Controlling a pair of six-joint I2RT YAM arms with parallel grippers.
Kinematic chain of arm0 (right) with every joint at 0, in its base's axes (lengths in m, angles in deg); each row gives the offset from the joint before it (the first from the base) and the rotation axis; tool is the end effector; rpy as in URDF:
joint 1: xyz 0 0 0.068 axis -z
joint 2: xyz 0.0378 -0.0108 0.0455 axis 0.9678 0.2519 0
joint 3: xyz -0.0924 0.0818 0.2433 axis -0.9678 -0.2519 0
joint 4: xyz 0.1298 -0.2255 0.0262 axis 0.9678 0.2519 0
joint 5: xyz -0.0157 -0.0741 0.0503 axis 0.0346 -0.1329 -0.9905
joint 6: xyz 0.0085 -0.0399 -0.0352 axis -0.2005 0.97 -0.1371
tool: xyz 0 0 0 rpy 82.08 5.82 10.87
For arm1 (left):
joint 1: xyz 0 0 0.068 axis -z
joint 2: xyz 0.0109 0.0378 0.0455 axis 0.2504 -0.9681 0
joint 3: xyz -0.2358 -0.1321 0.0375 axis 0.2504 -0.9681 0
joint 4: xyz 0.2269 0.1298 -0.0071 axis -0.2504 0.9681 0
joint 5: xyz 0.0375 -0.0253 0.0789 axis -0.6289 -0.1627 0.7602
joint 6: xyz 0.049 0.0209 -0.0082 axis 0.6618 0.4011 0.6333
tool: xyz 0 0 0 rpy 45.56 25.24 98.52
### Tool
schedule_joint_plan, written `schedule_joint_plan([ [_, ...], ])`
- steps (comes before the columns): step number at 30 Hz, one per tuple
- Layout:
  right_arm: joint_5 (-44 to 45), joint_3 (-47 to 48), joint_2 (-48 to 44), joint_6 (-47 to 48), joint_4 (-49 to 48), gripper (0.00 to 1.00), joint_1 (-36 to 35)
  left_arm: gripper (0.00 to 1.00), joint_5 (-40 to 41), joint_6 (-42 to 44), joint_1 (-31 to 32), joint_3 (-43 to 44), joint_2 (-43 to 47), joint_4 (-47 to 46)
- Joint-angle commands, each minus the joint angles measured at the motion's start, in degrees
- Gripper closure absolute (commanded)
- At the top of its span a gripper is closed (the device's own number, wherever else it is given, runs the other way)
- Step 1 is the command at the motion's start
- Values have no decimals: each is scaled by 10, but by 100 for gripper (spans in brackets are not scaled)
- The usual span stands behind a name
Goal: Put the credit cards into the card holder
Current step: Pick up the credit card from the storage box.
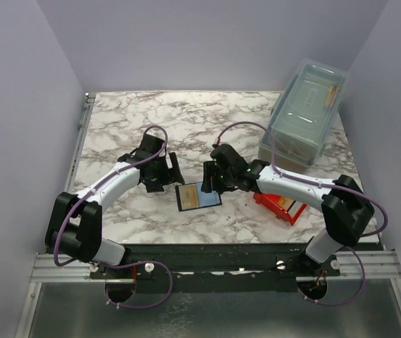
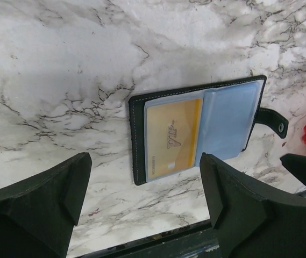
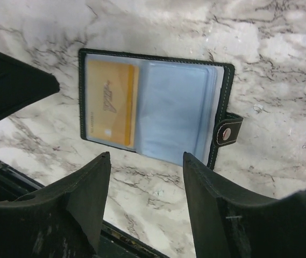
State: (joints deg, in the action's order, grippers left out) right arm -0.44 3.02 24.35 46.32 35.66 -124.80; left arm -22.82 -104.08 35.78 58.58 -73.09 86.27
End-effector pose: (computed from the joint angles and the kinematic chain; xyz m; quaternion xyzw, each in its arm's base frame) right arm 0.2238 0.2586 0.2277 -0.0904 0.9324 0.2255 0.2675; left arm 0.2553 -0.1060 0.2097 -0.1075 0.9571 -0.1973 0.1829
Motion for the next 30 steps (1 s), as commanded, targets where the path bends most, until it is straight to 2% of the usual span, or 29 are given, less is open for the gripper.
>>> schedule_joint_plan([
  [1,15,-18,33,-17,15,41,2,11,-48,12,-1,-6,-23,3],
  [10,-9,-28,94,-33,-26,58,2,20,-89,-6,0,-36,-49,-27],
  [15,-20,-15,124,-45,-53,67,2,21,-91,-9,0,-36,-45,-32],
  [23,-12,30,149,-65,-58,68,3,21,-107,-19,0,-22,-77,-50],
  [30,101,41,115,-52,60,64,5,22,-101,-17,-2,-9,-80,-56],
])
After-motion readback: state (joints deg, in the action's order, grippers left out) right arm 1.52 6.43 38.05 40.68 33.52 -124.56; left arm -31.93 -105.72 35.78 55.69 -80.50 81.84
